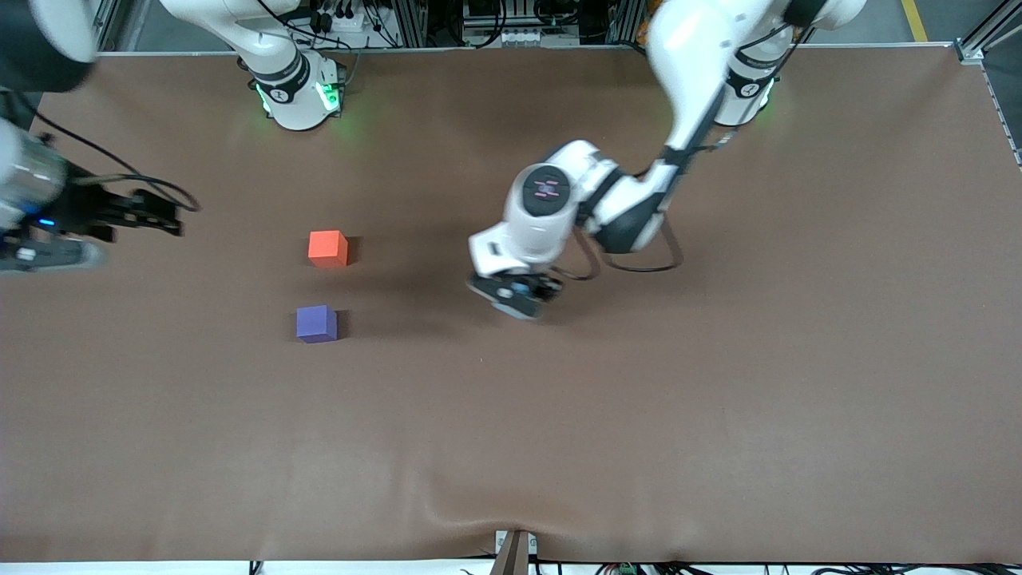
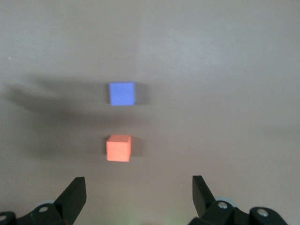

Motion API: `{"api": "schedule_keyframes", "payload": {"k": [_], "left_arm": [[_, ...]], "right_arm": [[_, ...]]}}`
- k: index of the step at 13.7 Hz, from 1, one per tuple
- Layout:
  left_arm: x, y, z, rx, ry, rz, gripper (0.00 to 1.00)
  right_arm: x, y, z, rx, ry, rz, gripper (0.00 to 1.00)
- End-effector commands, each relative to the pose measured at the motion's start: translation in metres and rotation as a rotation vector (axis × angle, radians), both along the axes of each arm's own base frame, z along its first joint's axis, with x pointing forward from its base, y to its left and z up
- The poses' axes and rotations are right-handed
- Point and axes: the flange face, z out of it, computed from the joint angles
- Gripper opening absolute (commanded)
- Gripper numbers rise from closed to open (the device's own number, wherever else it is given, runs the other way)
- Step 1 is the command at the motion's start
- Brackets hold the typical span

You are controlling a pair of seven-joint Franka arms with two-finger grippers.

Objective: Place blue block between orange and purple blocks
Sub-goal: 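Carry the blue block toward the middle while the right gripper reaches over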

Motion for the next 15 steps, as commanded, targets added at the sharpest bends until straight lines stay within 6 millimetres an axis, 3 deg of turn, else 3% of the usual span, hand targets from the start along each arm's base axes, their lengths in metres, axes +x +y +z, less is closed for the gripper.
{"api": "schedule_keyframes", "payload": {"k": [1, 4, 5, 6, 8, 10, 11, 13, 15], "left_arm": [[-0.025, -0.051, -0.017, 0.008, -0.016, -0.075, 0.0], [-0.052, -0.086, -0.039, -0.005, -0.015, -0.139, 0.0], [-0.061, -0.096, -0.038, -0.008, -0.028, -0.149, 0.2], [-0.06, -0.096, -0.036, -0.013, -0.034, -0.144, 0.99], [-0.06, -0.095, -0.033, -0.009, -0.039, -0.143, 1.0], [-0.053, -0.087, -0.007, -0.002, -0.052, -0.138, 1.0], [-0.043, -0.068, -0.001, 0.066, -0.025, -0.132, 1.0], [-0.012, -0.018, 0.031, 0.226, 0.01, -0.102, 1.0], [0.037, 0.061, 0.068, 0.355, 0.065, 0.004, 1.0]], "right_arm": [[0.011, 0.054, -0.025, 0.039, 0.003, 0.051, 1.0], [0.022, 0.107, -0.077, 0.071, 0.041, 0.108, 1.0], [0.026, 0.118, -0.101, 0.069, 0.038, 0.121, 1.0], [0.023, 0.13, -0.124, 0.07, 0.022, 0.136, 1.0], [0.009, 0.155, -0.168, 0.071, -0.013, 0.172, 1.0], [-0.003, 0.175, -0.199, 0.071, -0.037, 0.204, 1.0], [-0.008, 0.179, -0.208, 0.07, -0.04, 0.211, 1.0], [-0.014, 0.191, -0.217, 0.07, -0.044, 0.232, 1.0], [-0.019, 0.209, -0.226, 0.071, -0.053, 0.258, 1.0]]}}
